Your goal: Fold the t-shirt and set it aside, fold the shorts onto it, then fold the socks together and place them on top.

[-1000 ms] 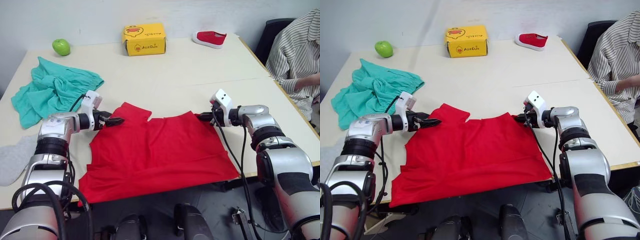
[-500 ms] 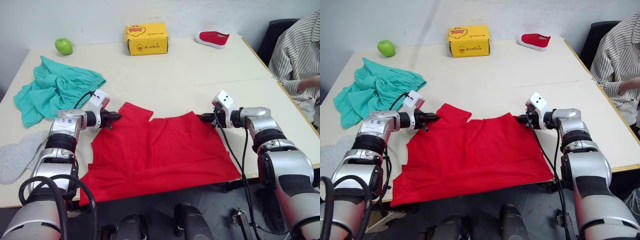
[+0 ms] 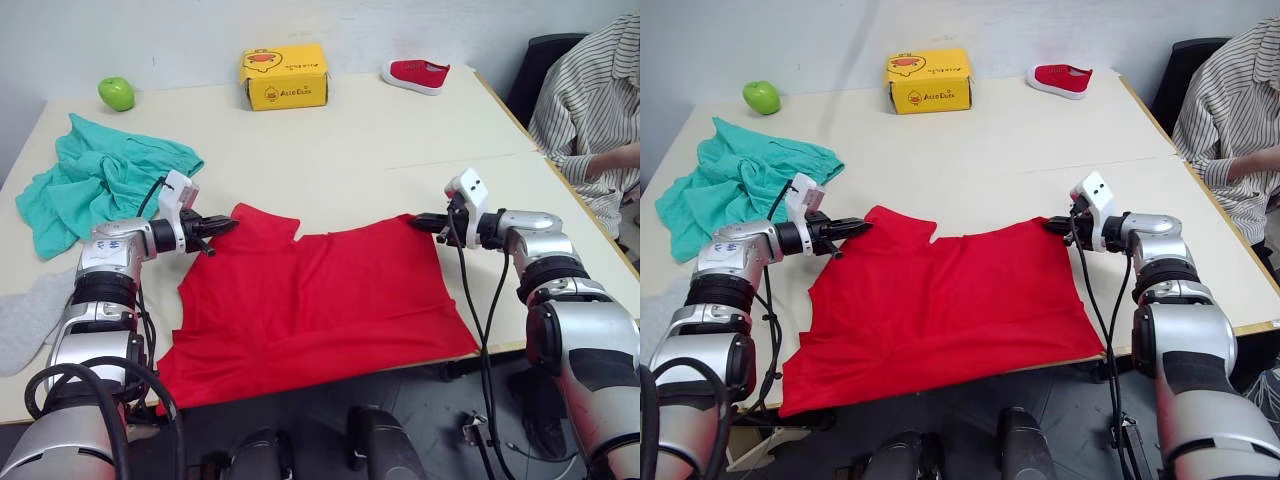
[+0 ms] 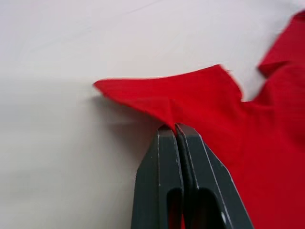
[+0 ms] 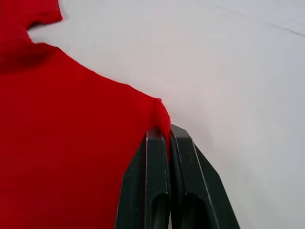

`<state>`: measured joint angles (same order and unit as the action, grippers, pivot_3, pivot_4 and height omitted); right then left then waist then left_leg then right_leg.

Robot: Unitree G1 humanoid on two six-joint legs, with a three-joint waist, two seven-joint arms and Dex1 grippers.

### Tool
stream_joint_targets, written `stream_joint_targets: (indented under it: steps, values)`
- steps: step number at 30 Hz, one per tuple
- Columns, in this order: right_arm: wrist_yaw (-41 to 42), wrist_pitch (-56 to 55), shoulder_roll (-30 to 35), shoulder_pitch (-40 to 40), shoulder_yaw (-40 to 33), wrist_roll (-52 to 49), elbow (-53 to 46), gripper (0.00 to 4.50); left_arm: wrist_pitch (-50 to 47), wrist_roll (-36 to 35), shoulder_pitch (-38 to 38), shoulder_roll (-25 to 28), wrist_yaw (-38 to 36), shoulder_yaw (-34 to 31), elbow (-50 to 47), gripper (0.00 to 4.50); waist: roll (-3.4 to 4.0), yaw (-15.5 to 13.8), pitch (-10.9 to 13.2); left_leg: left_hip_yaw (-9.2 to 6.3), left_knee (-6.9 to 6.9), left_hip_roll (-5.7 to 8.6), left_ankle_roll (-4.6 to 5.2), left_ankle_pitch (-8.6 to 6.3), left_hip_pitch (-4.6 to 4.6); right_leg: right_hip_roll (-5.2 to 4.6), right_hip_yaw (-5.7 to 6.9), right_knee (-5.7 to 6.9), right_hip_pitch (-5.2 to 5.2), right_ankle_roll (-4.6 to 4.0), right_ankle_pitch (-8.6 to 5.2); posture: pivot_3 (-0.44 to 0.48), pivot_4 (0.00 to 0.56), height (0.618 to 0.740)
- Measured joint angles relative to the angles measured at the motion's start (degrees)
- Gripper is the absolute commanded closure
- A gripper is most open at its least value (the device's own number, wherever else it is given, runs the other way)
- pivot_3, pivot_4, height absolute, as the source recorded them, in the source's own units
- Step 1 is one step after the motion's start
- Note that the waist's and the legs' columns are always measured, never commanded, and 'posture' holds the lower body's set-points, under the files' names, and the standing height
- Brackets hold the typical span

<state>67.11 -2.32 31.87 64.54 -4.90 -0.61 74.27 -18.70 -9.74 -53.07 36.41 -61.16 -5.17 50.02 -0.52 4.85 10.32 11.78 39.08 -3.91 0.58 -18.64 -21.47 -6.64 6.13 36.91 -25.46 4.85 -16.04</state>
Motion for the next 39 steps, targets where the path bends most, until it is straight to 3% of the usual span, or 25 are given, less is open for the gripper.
stream_joint_targets:
  steps: [10, 18, 21, 25, 37, 39]
  values:
    - [8.2, 2.4, 4.0, -1.1, -2.5, -4.1, -5.1, 4.5, -7.5, -4.8, 14.5, 6.2, -2.6, -3.1, -21.3, 4.47, 0.0, 0.1, 0.0, -0.08, -0.01, -0.08, -0.01, -0.01, 0.01, 0.02, -0.05, -0.02, -0.01, 0.0, 0.0, 0.0, 0.15, 0.74]
    - [12.4, 4.6, 5.1, -7.9, -4.4, -8.2, -10.2, 4.5, -13.3, -10.4, 26.6, 7.0, 1.5, -8.8, -38.1, 4.47, 0.0, -0.5, 0.0, -0.1, 0.03, -0.05, 0.0, -0.01, 0.01, -0.03, -0.08, -0.02, 0.0, 0.0, 0.0, 0.0, 0.15, 0.74]
    - [14.0, 5.1, 6.2, -13.9, -4.6, -10.0, -17.0, 4.5, -13.8, -12.1, 33.8, 7.3, 2.9, -10.8, -46.3, 4.47, 0.0, -0.4, 0.0, -0.12, -0.09, -0.25, -0.11, -0.09, 0.08, 0.03, -0.08, -0.04, 0.01, -0.06, -0.03, 0.0, 0.15, 0.74]
    - [13.9, 6.3, 6.2, -20.1, -4.4, -10.4, -19.9, 4.5, -14.1, -12.8, 38.0, 7.3, 5.1, -12.1, -49.5, 4.47, 0.0, -0.5, 0.0, -0.07, 0.01, -0.15, -0.1, -0.09, 0.05, 0.04, -0.09, -0.08, 0.0, -0.07, -0.04, 0.0, 0.15, 0.74]
    - [11.2, 4.3, 6.6, -23.7, -1.8, -9.2, -22.3, 4.5, -11.9, -13.2, 45.4, 7.6, 7.5, -12.8, -54.3, 4.47, 0.0, -0.5, 0.0, -0.02, 0.0, -0.29, -0.13, -0.1, 0.14, 0.03, -0.14, -0.16, 0.01, -0.11, -0.06, 0.0, 0.15, 0.74]
    - [10.8, 4.0, 6.6, -23.7, -1.6, -9.0, -23.0, 4.05, -11.8, -12.9, 46.1, 7.9, 7.7, -12.6, -54.6, 4.3, 0.0, -0.5, 0.0, -0.02, 0.03, -0.31, -0.13, -0.1, 0.15, 0.03, -0.14, -0.29, 0.01, -0.11, -0.06, 0.0, 0.15, 0.74]
